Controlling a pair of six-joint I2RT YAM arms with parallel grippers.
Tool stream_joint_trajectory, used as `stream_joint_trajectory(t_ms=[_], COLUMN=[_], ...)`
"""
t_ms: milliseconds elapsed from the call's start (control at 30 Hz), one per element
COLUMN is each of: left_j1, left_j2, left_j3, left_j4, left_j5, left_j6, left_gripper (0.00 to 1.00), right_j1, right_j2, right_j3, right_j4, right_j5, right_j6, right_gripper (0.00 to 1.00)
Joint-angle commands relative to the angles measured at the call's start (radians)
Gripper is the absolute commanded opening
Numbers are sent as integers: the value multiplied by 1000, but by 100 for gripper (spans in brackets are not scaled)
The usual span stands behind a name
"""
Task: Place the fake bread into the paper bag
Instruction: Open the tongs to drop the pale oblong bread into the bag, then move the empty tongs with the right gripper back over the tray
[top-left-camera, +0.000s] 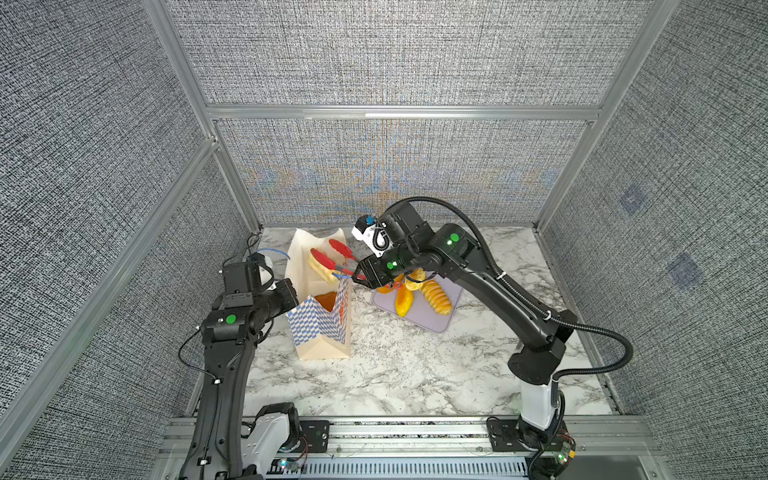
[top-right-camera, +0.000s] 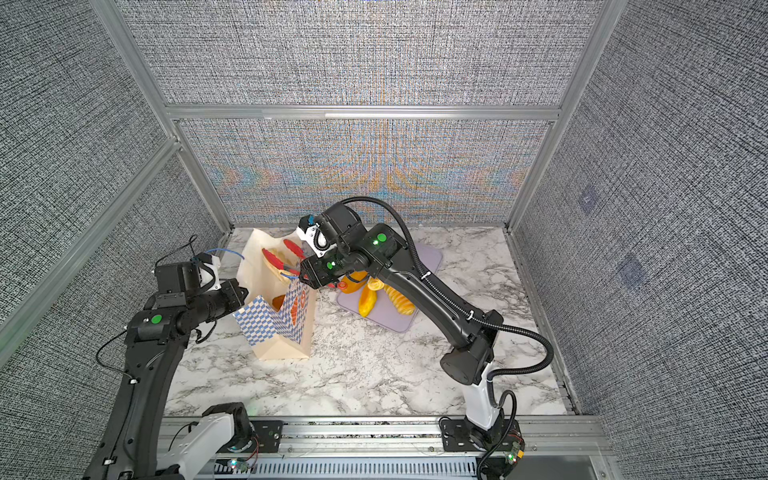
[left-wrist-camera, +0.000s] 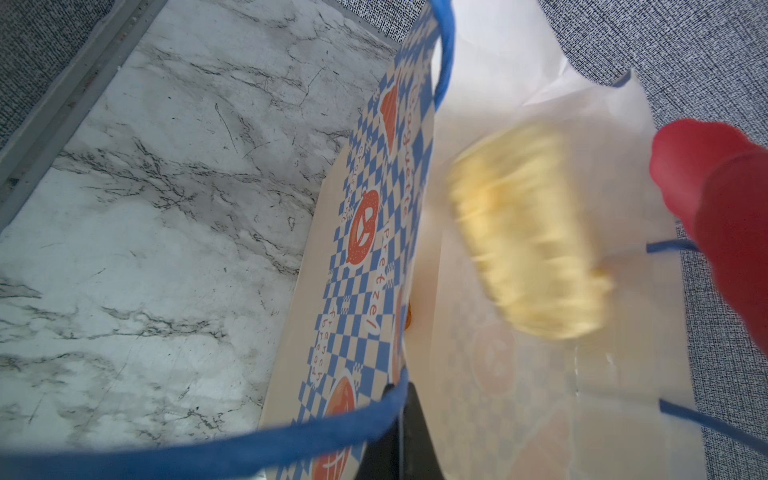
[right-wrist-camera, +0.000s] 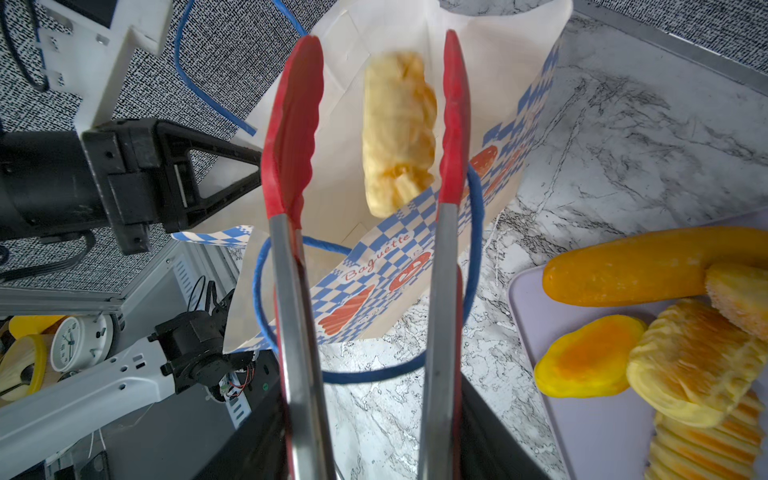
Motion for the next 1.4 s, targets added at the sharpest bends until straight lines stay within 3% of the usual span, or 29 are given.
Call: stream_joint_trajectory(t_ms=[0, 700, 967, 1367], left_j1=[2, 1, 1, 1], left_j2=[2, 3, 3, 4], left_j3=[5, 9, 14, 15], left_j4=[16, 12, 9, 12], left_j5=[6, 0, 0, 0], left_j6=[2, 6, 7, 8], left_gripper=[4, 4, 4, 4], right_j1=[2, 2, -7, -106], right_j2=[2, -76, -142, -293], right_j3=[13, -49, -103, -283], right_j4=[20, 112, 150, 195], right_j5=[3, 73, 152, 197], right_j6=[-9, -8, -9, 23], right_gripper=[58, 58, 58, 58])
